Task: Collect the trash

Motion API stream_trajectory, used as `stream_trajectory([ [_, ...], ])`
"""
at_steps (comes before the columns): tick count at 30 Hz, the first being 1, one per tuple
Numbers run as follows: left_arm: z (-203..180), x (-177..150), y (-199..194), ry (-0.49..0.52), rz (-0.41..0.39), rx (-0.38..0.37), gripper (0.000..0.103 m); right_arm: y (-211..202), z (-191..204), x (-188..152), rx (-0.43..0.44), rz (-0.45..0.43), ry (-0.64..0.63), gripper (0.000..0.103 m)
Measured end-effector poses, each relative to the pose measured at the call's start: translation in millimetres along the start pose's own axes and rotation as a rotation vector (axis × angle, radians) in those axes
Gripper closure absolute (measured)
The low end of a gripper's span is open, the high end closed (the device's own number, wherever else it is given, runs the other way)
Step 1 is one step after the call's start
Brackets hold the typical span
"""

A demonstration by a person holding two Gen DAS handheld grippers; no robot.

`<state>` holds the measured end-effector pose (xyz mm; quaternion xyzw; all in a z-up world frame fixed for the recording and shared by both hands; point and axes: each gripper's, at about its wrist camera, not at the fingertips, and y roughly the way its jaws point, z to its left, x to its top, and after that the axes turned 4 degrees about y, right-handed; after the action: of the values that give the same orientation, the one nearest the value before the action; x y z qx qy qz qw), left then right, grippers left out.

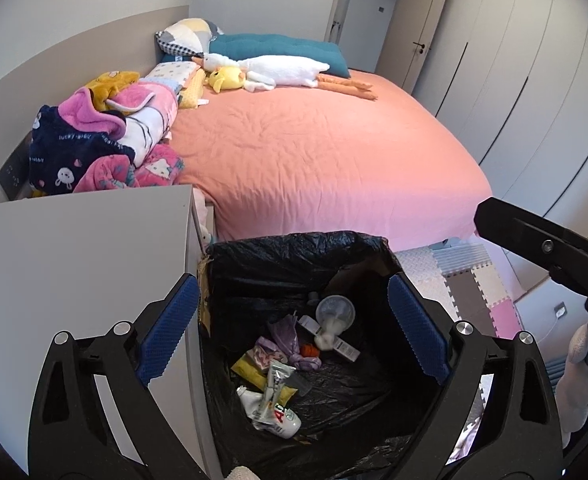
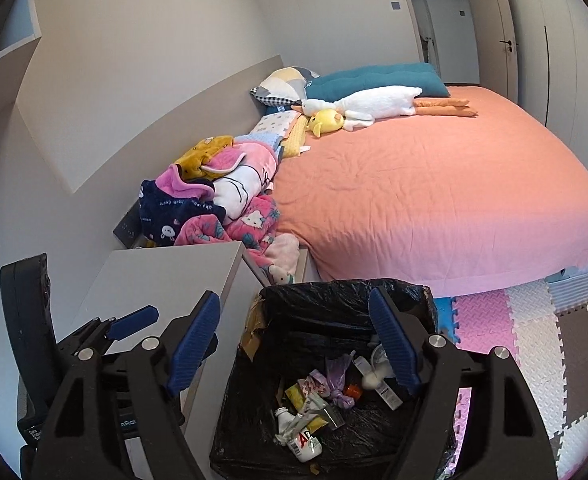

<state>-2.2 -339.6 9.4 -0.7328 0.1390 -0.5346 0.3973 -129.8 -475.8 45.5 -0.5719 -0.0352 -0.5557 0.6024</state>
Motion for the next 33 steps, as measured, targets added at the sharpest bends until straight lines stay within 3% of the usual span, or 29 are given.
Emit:
stream_trajectory([
  [33, -6.7, -0.6, -10.8, 0.011, -0.03, 0.006, 0.007, -3.5, 6.0, -4.3, -0.001, -0.004, -0.018, 0.026],
])
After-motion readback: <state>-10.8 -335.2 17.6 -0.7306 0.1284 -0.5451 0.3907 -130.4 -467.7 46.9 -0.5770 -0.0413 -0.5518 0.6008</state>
